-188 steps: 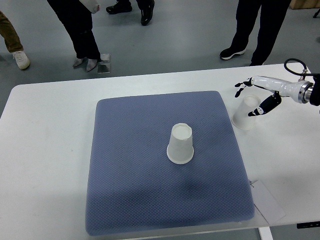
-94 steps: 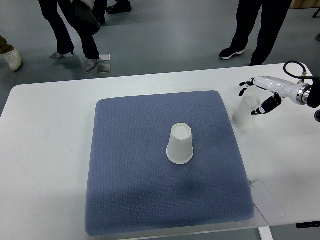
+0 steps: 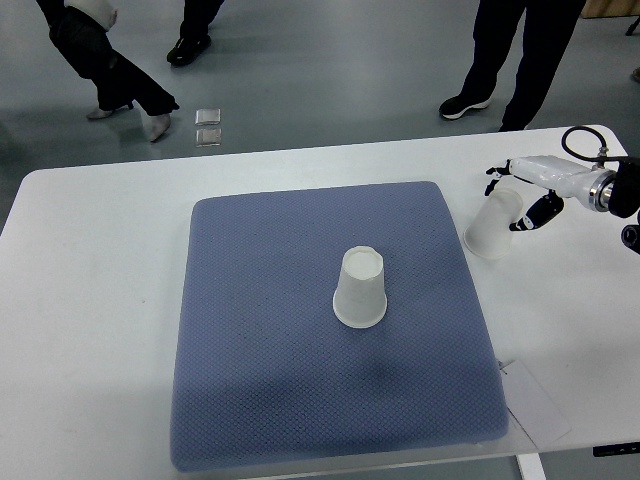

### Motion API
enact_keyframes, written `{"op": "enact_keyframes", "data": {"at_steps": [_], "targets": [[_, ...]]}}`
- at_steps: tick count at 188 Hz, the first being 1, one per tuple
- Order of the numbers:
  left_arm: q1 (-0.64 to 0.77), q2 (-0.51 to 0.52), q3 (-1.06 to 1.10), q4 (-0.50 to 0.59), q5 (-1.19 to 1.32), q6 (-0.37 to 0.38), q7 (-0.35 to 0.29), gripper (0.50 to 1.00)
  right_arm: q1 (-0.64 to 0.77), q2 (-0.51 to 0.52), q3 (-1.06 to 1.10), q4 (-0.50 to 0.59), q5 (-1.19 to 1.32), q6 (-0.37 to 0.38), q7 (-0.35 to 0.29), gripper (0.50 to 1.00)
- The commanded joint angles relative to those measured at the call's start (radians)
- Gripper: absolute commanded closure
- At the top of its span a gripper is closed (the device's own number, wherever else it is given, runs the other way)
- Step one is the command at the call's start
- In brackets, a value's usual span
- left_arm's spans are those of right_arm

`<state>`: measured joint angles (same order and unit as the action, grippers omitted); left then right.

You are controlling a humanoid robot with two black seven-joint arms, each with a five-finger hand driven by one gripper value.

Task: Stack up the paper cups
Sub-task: 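Close the right hand fingers around the white paper cup, then lift the cup with the right hand and carry it over the upside-down cup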

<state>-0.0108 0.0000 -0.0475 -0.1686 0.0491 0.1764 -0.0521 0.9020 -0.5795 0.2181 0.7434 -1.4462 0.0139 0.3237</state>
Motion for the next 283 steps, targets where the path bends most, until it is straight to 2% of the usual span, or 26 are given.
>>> {"op": "enact_keyframes", "data": {"at_steps": [1, 19, 46, 54, 68, 78, 79, 110, 134, 143, 144, 155, 181, 218, 247, 283], "targets": [[0.0, 0.0, 0.0, 0.0, 0.0, 0.0, 0.0, 0.5, 0.002, 0.004, -0.014, -0.007, -0.006, 0.0, -0.003, 0.603], [0.0, 0.0, 0.0, 0.0, 0.0, 0.0, 0.0, 0.5, 0.002, 0.007, -0.019, -0.007, -0.006, -0.005, -0.003, 0.634], [0.0, 0.0, 0.0, 0.0, 0.0, 0.0, 0.0, 0.5, 0.002, 0.009, -0.019, -0.007, -0.006, -0.005, -0.003, 0.752], [0.0, 0.0, 0.0, 0.0, 0.0, 0.0, 0.0, 0.5, 0.002, 0.009, -0.019, -0.01, -0.006, -0.005, -0.003, 0.814], [0.0, 0.0, 0.0, 0.0, 0.0, 0.0, 0.0, 0.5, 0.002, 0.009, -0.019, -0.01, -0.006, -0.003, -0.005, 0.967], [0.0, 0.0, 0.0, 0.0, 0.0, 0.0, 0.0, 0.5, 0.002, 0.009, -0.019, -0.01, -0.006, -0.003, -0.005, 0.967], [0.0, 0.0, 0.0, 0.0, 0.0, 0.0, 0.0, 0.5, 0.003, 0.007, -0.019, -0.01, -0.006, -0.006, -0.005, 1.0], [0.0, 0.0, 0.0, 0.0, 0.0, 0.0, 0.0, 0.5, 0.048, -0.017, -0.003, 0.007, 0.015, -0.005, 0.006, 1.0], [0.0, 0.0, 0.0, 0.0, 0.0, 0.0, 0.0, 0.5, 0.14, -0.085, 0.012, 0.128, 0.066, 0.034, 0.032, 1.0], [0.0, 0.0, 0.0, 0.0, 0.0, 0.0, 0.0, 0.5, 0.14, -0.085, 0.012, 0.128, 0.066, 0.034, 0.032, 1.0], [0.0, 0.0, 0.0, 0.0, 0.0, 0.0, 0.0, 0.5, 0.182, -0.114, 0.012, 0.201, 0.104, 0.076, 0.043, 1.0], [0.0, 0.0, 0.0, 0.0, 0.0, 0.0, 0.0, 0.5, 0.227, -0.146, 0.023, 0.293, 0.147, 0.13, 0.049, 1.0], [0.0, 0.0, 0.0, 0.0, 0.0, -0.002, 0.0, 0.5, 0.267, -0.171, 0.076, 0.464, 0.171, 0.21, 0.049, 1.0], [0.0, 0.0, 0.0, 0.0, 0.0, 0.0, 0.0, 0.5, 0.282, -0.189, 0.127, 0.642, 0.17, 0.331, 0.048, 1.0], [0.0, 0.0, 0.0, 0.0, 0.0, 0.0, 0.0, 0.5, 0.301, -0.195, 0.127, 0.712, 0.158, 0.385, 0.051, 1.0], [0.0, 0.0, 0.0, 0.0, 0.0, 0.0, 0.0, 0.5, 0.296, -0.18, 0.127, 0.725, 0.086, 0.38, 0.041, 1.0]]}}
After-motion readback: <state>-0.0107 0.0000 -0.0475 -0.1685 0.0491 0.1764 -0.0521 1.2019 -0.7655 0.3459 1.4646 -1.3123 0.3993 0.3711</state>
